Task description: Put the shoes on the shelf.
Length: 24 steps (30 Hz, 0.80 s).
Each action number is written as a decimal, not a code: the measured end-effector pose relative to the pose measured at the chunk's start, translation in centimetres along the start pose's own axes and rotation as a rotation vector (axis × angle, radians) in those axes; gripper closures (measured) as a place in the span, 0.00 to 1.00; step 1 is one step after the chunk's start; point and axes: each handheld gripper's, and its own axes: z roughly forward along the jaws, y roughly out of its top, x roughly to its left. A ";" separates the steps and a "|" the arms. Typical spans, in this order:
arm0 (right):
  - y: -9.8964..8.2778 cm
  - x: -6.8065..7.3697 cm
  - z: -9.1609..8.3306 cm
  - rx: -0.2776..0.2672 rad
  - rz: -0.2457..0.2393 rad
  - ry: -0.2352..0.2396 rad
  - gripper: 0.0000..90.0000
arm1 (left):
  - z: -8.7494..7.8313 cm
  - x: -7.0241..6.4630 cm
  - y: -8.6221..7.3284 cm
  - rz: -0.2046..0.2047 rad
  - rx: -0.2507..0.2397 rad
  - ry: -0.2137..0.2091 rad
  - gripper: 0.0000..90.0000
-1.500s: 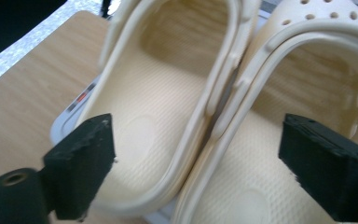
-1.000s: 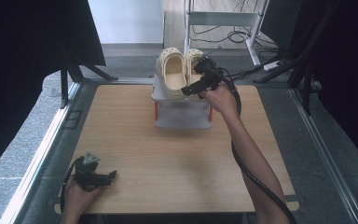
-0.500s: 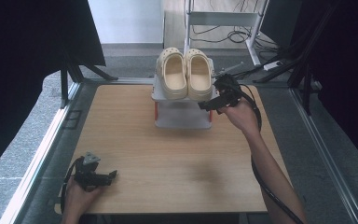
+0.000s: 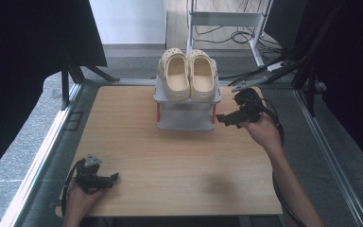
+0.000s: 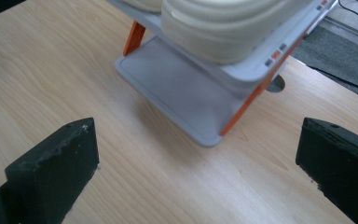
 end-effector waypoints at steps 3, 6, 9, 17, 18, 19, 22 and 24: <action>-1.2 -0.1 -0.8 -0.004 -0.005 -0.012 0.00 | 0.0 0.0 0.0 -0.002 0.000 -0.001 0.00; -2.4 -0.3 -1.4 -0.006 -0.002 -0.019 0.00 | 0.0 0.0 0.0 -0.001 0.000 0.001 0.00; -3.7 -0.5 -2.1 -0.011 0.004 -0.027 0.00 | 0.0 -0.1 0.0 0.000 0.001 0.002 0.00; -6.8 -0.9 -3.0 -0.026 0.028 -0.047 0.00 | 0.1 -0.2 0.1 -0.002 0.000 -0.001 0.00; -7.2 -0.9 -3.0 -0.028 0.027 -0.050 0.00 | 0.1 -0.2 0.1 -0.002 -0.001 0.000 0.00; -7.6 -0.9 -3.0 -0.029 0.030 -0.053 0.00 | 0.1 -0.2 0.1 0.001 -0.001 0.000 0.00; -8.8 -0.8 -2.8 -0.032 0.038 -0.052 0.00 | 0.1 -0.2 0.1 0.000 -0.003 0.002 0.00; -9.5 -0.8 -2.7 -0.040 0.046 -0.053 0.00 | 0.1 -0.3 0.1 -0.001 0.000 -0.001 0.00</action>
